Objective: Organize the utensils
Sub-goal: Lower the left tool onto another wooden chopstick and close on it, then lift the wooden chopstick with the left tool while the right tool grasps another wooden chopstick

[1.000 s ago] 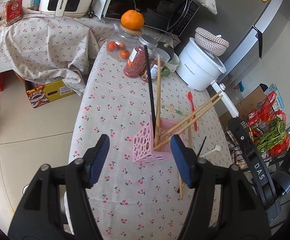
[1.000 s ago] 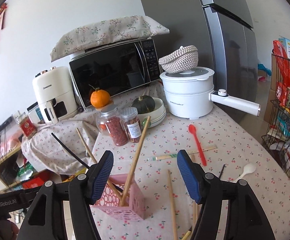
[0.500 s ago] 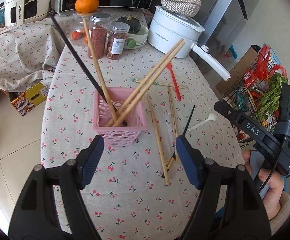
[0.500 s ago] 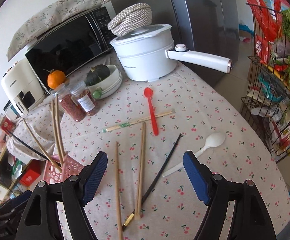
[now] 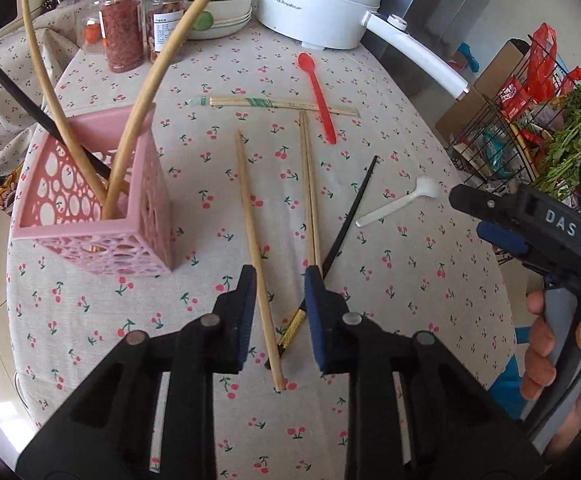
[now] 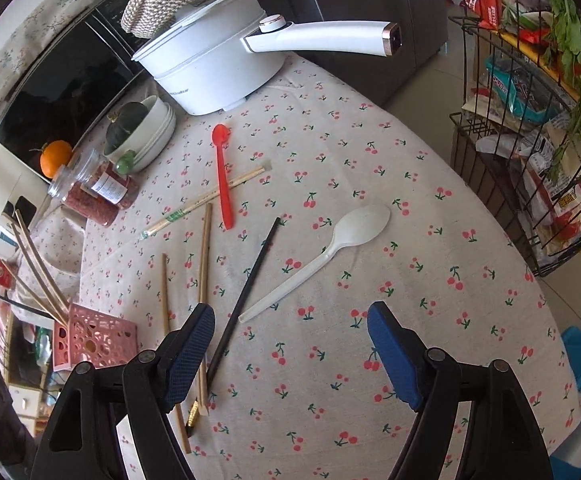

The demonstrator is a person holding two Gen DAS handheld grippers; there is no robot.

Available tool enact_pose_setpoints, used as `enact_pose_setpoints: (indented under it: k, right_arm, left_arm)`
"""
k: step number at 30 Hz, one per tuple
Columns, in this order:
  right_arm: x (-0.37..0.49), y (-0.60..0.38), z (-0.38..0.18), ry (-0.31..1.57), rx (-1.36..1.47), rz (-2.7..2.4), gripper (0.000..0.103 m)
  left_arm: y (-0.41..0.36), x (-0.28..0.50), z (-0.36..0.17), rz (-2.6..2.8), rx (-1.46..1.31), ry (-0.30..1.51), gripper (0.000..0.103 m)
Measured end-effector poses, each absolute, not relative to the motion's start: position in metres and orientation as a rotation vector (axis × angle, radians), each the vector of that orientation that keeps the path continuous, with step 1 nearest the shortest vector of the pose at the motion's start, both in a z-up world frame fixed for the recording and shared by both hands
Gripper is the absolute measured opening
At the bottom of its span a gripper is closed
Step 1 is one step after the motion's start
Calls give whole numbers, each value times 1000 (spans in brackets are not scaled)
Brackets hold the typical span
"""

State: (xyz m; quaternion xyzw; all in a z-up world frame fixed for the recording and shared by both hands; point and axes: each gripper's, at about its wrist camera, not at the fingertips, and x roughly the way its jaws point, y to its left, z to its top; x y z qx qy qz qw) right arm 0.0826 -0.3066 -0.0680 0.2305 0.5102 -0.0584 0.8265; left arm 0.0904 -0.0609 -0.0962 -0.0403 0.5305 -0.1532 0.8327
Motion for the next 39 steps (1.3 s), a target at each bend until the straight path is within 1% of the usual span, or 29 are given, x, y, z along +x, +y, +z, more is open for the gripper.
enact_pose_setpoints:
  k: [3,8,13,16,19,20,21,24,28,39]
  right_arm:
    - [80,-312,-64,1075,472,-105,80]
    - [80,-317,-63,1075,441,-98,80]
    - [86,-321,-68,1091,452,-82,80]
    - [90,-321,-70,1097,440,-85,80]
    - [92,-321,-71,1103,446,-80,80]
    - [93,-320,-71,1103,446,-80,80]
    - [94,-319,-71,1102,443,-81,80]
    - [96,-318,-71,1098,431,-84,80]
    - [96,-318,-71,1097,431,-92,80]
    - [102,-305,-71,1099,437,-100,80]
  left_arm:
    - [-75,98,-106,-256,-58,1063,24]
    - [-100,108,-125,-165,95,962,24]
    - [-97,124,-135,-128,131,978,24]
    - [-97,134,-142,-127,129,1030,24]
    - [-95,141,-144,-146,92,1072,16]
    - [-95,142,-144,-159,88,1082,10]
    - [-98,142,-145,-172,87,1091,8]
    - [-100,137,-144,-197,95,1101,8]
    - [-99,125,-134,-249,71,1098,8]
    - [-64,73,-71,-387,17,987,8]
